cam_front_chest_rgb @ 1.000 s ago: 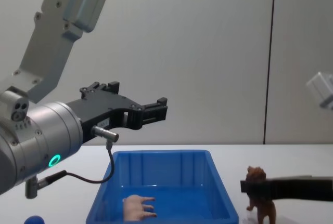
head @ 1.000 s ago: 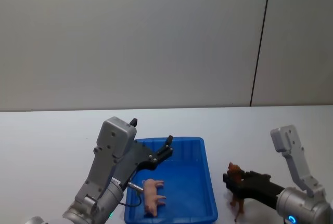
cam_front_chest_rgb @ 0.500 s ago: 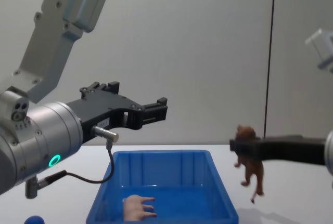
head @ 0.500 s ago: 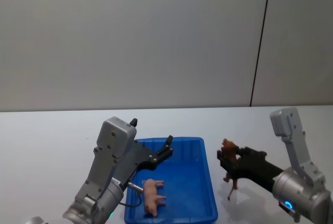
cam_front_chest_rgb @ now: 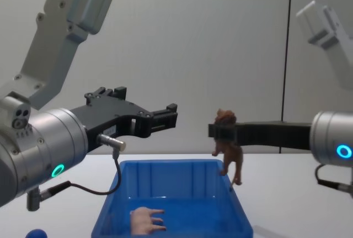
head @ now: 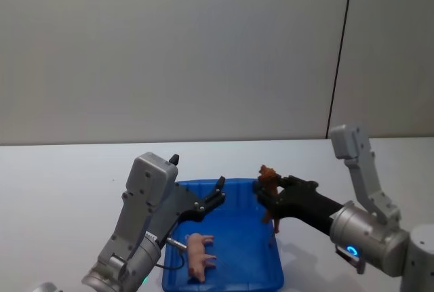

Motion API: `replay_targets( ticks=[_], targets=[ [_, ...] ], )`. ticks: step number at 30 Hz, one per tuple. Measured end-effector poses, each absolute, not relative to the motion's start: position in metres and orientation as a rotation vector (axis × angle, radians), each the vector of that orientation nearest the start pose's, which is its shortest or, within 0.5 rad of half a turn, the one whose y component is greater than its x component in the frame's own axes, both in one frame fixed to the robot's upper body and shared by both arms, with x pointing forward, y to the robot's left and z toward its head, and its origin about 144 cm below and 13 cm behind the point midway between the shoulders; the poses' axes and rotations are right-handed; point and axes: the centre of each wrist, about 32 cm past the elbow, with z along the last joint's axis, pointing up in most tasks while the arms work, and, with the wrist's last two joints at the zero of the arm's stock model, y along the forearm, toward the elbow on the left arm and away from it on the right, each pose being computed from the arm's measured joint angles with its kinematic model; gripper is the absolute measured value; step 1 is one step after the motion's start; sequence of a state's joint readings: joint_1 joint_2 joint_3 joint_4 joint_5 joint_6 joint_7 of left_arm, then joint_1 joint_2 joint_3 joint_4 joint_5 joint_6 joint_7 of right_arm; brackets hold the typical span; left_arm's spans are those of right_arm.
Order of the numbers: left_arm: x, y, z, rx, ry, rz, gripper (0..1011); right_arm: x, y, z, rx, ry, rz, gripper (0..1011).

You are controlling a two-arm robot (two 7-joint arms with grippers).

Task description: Pick up the two dolls from the table and place them into the box.

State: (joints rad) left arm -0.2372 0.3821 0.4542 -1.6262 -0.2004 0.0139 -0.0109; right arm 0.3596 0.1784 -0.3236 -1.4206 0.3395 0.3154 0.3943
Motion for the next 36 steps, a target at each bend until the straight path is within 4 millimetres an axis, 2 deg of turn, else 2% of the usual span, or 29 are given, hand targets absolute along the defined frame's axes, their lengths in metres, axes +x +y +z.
replay_targets(
  ticks=[3, 4, 9, 10, 11, 14, 17, 20, 26, 36],
  targets=[
    [0.492, 0.198, 1.204, 0.061, -0.268, 1.124, 1003, 0.548, -0.182, 1.209, -0.075, 0.199, -0.855, 470],
    [0.492, 0.198, 1.204, 0.061, -0.268, 1.124, 1003, 0.549, -0.181, 1.208, -0.076, 0.205, -0.851, 535],
    [0.492, 0.198, 1.204, 0.061, -0.268, 1.124, 1003, 0.553, -0.176, 1.205, -0.084, 0.234, -0.836, 667],
    [0.492, 0.198, 1.204, 0.061, -0.268, 1.124, 1003, 0.554, -0.175, 1.204, -0.085, 0.237, -0.834, 734],
    [0.492, 0.198, 1.204, 0.061, -0.268, 1.124, 1003, 0.555, -0.175, 1.204, -0.086, 0.243, -0.832, 734],
    [0.492, 0.198, 1.204, 0.061, -0.268, 1.124, 1003, 0.556, -0.174, 1.202, -0.089, 0.249, -0.831, 843],
    [0.492, 0.198, 1.204, 0.061, -0.268, 1.124, 1003, 0.556, -0.175, 1.201, -0.087, 0.248, -0.833, 895],
    [0.492, 0.198, 1.204, 0.061, -0.268, 1.124, 1003, 0.556, -0.18, 1.2, -0.081, 0.238, -0.844, 988],
    [0.492, 0.198, 1.204, 0.061, -0.267, 1.124, 1003, 0.553, -0.192, 1.2, -0.072, 0.222, -0.864, 1001],
    [0.492, 0.198, 1.204, 0.061, -0.268, 1.124, 1003, 0.541, -0.226, 1.198, -0.071, 0.212, -0.902, 1001]
  ],
)
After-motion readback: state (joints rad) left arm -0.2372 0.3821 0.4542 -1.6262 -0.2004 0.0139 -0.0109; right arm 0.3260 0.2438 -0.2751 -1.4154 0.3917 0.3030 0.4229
